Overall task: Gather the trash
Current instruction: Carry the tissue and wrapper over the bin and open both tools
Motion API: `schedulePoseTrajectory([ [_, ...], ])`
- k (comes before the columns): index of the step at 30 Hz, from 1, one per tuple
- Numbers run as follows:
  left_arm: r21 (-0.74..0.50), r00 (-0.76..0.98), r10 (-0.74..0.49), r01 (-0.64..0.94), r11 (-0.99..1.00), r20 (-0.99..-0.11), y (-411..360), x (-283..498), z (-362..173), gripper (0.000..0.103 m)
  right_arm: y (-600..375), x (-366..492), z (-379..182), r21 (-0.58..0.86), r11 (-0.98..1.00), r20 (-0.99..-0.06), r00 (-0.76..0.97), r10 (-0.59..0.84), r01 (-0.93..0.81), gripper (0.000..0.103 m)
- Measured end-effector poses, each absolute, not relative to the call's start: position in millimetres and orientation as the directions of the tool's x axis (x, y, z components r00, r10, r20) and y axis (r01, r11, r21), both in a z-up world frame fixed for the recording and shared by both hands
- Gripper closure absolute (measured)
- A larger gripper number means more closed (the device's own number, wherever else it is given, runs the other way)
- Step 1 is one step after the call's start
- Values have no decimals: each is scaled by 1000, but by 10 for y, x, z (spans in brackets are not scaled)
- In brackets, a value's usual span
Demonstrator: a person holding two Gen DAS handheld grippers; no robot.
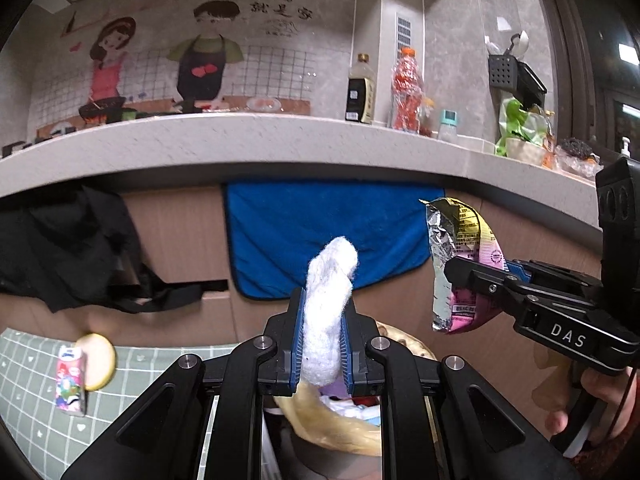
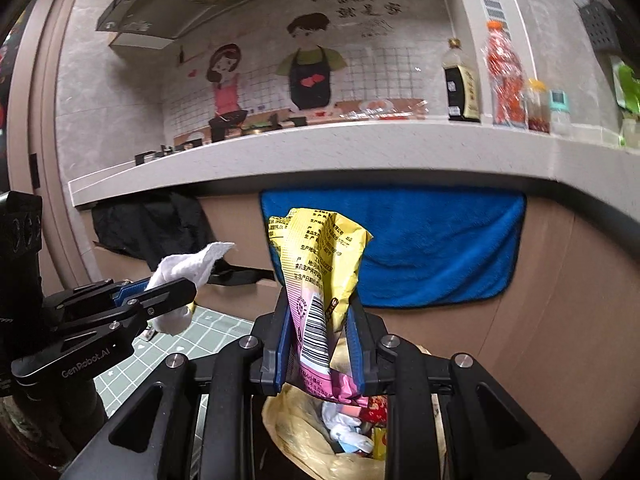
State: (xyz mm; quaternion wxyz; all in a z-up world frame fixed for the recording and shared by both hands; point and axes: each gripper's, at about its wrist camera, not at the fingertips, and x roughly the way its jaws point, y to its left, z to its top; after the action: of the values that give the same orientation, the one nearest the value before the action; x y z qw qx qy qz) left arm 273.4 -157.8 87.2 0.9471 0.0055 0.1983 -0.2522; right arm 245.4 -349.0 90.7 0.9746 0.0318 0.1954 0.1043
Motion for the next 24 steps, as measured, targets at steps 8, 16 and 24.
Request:
schedulePoseTrajectory([
  [8,-116,766,-494,493,862,-411,-1781,2917,703,88,-3690,2576,743,110,982,-397,898,188,-156,81],
  [16,-120,746,-502,505,855,-438,-1980,3065,562,88,-3847,2700,552,137,981,-430,884,182,-135,81],
  [24,-125,728,-499,504,854,-470,-2080,3215,419,88,-3938,2851,381,161,980,-461,869,181,-119,81],
])
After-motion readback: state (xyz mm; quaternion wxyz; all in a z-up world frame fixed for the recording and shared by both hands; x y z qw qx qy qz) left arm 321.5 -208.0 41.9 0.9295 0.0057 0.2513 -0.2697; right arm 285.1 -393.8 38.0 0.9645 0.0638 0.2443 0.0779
